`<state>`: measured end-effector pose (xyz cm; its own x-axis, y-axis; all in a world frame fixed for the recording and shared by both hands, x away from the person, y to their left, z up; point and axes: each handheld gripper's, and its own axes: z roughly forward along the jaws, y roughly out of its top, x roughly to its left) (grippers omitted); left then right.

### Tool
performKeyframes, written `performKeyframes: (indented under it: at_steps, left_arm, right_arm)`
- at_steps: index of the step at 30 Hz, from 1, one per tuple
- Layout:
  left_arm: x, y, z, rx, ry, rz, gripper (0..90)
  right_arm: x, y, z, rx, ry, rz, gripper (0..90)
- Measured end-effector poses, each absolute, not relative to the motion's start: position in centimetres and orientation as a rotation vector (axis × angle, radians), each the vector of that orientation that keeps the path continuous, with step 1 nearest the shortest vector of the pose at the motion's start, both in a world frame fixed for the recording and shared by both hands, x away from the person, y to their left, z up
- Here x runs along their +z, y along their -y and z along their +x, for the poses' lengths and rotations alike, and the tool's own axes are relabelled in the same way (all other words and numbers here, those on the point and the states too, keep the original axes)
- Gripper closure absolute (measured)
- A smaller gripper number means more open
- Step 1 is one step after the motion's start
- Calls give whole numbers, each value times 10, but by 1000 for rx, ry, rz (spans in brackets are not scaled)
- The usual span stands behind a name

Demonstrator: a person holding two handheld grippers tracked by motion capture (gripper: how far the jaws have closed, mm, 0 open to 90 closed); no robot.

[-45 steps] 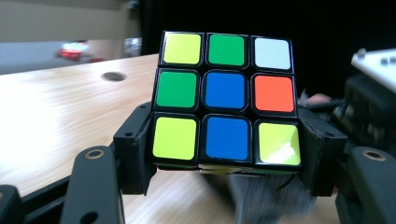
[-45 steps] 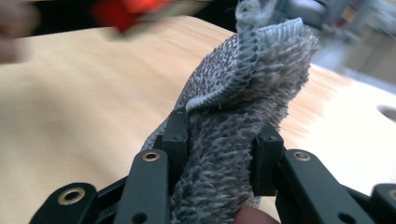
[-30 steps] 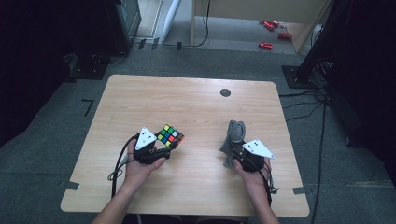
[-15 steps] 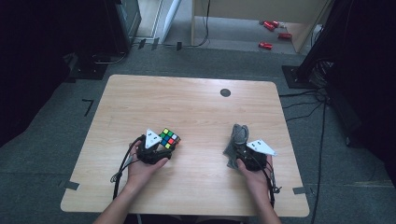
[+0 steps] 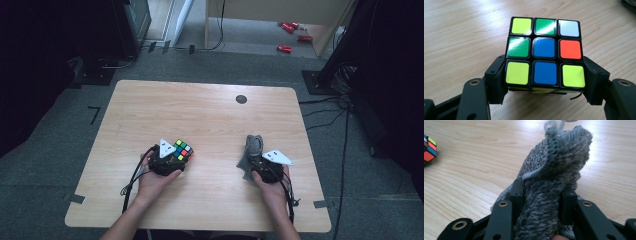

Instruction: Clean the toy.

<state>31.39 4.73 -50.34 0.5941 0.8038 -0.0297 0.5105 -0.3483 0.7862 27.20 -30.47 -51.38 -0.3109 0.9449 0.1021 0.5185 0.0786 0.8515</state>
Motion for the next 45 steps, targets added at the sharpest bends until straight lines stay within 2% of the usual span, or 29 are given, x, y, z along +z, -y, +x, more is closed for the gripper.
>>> performKeyframes:
  at_steps: [11, 12, 14, 15, 20, 27, 33, 38, 45]
  left_arm:
    - [-509, -43, 316, 468, -1039, 2069, 326]
    - [-509, -44, 316, 465, -1042, 2067, 316]
    - [-507, -45, 316, 446, -1058, 2058, 269]
    - [-506, -45, 315, 444, -1063, 2058, 221]
    - [-492, -53, 310, 426, -1092, 2040, 139]
    - [-470, -86, 297, 429, -1102, 1973, 137]
    - [-469, -122, 286, 394, -1179, 1885, 137]
    - [-467, -144, 276, 405, -1215, 1849, 137]
    - [-477, -172, 263, 464, -1225, 1880, 136]
  right_arm:
    - [-518, 306, 273, 1163, -1885, 1446, 625]
    - [-517, 306, 273, 1175, -1883, 1436, 549]
    - [-516, 306, 273, 1155, -1869, 1433, 342]
    - [-515, 306, 273, 1148, -1857, 1443, 279]
    - [-503, 310, 268, 1191, -1846, 1431, 133]
    - [-478, 324, 262, 1278, -1826, 1408, 60]
    - [-465, 337, 250, 1180, -1865, 1363, 31]
    - [-468, 350, 233, 1138, -1859, 1372, 31]
    - [-479, 375, 214, 1096, -1882, 1425, 31]
